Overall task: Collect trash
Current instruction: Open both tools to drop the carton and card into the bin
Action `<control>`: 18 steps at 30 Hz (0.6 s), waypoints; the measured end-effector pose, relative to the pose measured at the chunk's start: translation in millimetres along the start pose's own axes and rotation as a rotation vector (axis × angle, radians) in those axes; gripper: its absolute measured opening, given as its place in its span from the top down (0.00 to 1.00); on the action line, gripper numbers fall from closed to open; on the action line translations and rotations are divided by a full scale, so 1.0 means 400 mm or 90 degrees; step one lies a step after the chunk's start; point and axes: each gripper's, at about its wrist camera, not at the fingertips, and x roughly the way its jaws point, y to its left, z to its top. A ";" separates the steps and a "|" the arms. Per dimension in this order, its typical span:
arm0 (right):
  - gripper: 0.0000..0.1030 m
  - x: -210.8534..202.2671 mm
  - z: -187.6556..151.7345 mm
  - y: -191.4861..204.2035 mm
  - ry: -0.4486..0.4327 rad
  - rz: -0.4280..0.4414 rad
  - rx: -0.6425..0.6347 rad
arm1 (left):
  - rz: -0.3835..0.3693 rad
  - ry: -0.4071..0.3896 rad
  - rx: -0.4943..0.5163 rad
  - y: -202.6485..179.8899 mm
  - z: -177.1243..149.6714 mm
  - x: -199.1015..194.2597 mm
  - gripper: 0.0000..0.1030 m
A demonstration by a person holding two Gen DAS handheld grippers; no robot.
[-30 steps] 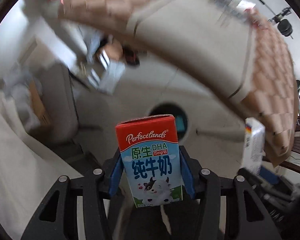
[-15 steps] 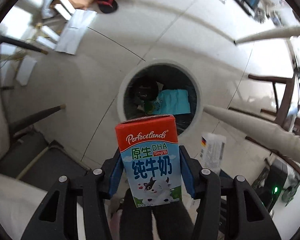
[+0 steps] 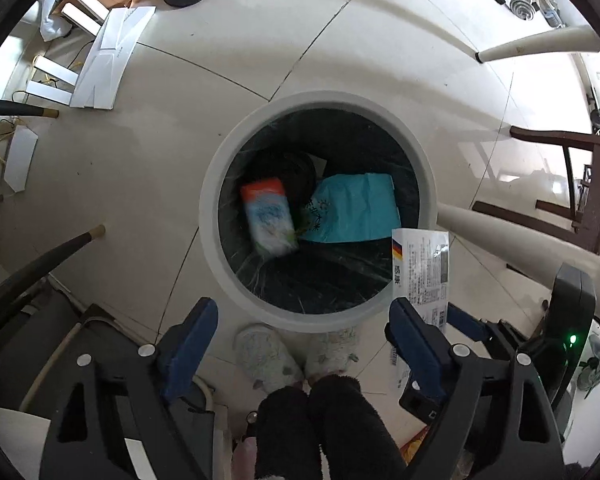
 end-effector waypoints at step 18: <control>0.00 -0.159 -0.047 0.032 -0.044 -0.040 0.020 | 0.093 -0.055 -0.059 0.064 -0.142 -0.171 0.14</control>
